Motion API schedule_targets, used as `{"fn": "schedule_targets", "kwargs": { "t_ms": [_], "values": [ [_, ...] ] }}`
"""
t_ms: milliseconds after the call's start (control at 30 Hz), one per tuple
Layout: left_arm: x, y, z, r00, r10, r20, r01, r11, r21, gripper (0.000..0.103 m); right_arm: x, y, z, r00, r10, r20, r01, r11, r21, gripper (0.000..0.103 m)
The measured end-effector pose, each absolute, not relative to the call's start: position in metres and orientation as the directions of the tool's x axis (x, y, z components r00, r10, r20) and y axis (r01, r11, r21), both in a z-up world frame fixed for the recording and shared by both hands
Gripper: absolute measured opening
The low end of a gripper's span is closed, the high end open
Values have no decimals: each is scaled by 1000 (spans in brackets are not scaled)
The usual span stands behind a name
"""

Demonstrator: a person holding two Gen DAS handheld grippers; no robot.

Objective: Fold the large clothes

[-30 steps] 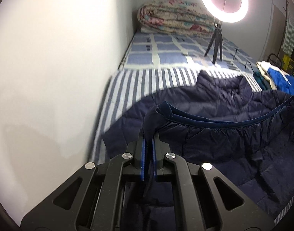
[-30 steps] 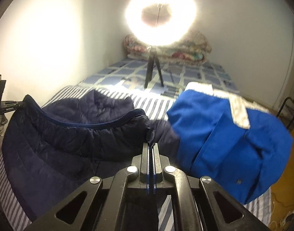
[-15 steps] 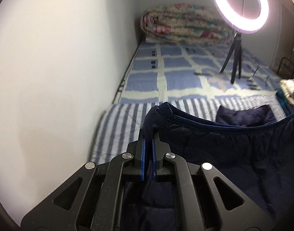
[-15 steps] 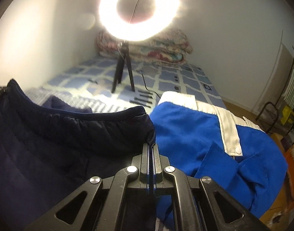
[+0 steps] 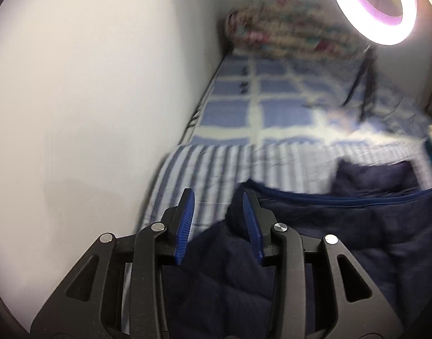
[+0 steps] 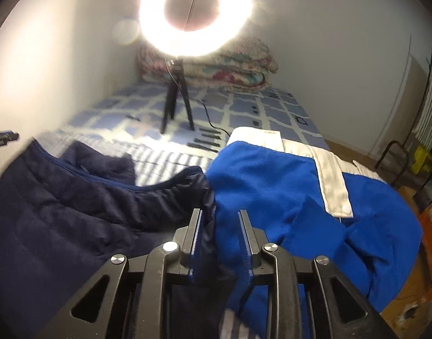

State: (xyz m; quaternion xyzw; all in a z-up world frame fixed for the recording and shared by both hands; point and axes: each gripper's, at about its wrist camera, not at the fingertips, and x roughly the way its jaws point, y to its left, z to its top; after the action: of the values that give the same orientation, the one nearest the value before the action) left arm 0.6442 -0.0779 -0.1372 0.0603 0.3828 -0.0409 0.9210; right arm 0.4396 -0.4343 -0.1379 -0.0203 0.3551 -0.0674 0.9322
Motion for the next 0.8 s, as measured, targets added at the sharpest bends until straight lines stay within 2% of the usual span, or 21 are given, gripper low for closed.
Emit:
{"fn": "schedule_targets", "kwargs": {
  "t_ms": [133, 200, 300, 367, 467, 500, 667, 700, 733, 800],
  "values": [
    [581, -104, -117, 683, -175, -709, 281, 959, 35, 37, 385, -435, -126, 754, -4, -657, 69, 995, 73, 28],
    [537, -128, -118, 635, -261, -727, 387, 922, 6, 37, 356, -431, -126, 751, 37, -660, 53, 992, 116, 31],
    [488, -163, -132, 591, -319, -741, 501, 865, 26, 37, 308, -419, -136, 715, 82, -694, 47, 985, 165, 36],
    [469, -184, -146, 565, -322, -760, 550, 833, 56, 37, 283, -415, -152, 674, 103, -732, 82, 973, 213, 53],
    [462, -210, -175, 528, -298, -796, 586, 806, 87, 37, 260, -413, -181, 596, 147, -790, 145, 947, 285, 55],
    [464, -218, -185, 548, -268, -792, 584, 801, 134, 37, 255, -410, -191, 570, 160, -806, 159, 940, 300, 55],
    [474, -229, -233, 568, -195, -800, 550, 813, 192, 37, 245, -396, -212, 528, 148, -836, 184, 941, 283, 56],
    [474, -230, -237, 587, -201, -784, 547, 812, 202, 37, 247, -393, -212, 525, 156, -837, 180, 940, 288, 59],
    [474, -230, -236, 588, -202, -783, 542, 817, 196, 37, 248, -391, -212, 526, 173, -833, 173, 937, 304, 67],
    [473, -225, -228, 573, -197, -795, 526, 833, 172, 37, 248, -392, -211, 546, 188, -817, 182, 925, 334, 70]
  ]
}}
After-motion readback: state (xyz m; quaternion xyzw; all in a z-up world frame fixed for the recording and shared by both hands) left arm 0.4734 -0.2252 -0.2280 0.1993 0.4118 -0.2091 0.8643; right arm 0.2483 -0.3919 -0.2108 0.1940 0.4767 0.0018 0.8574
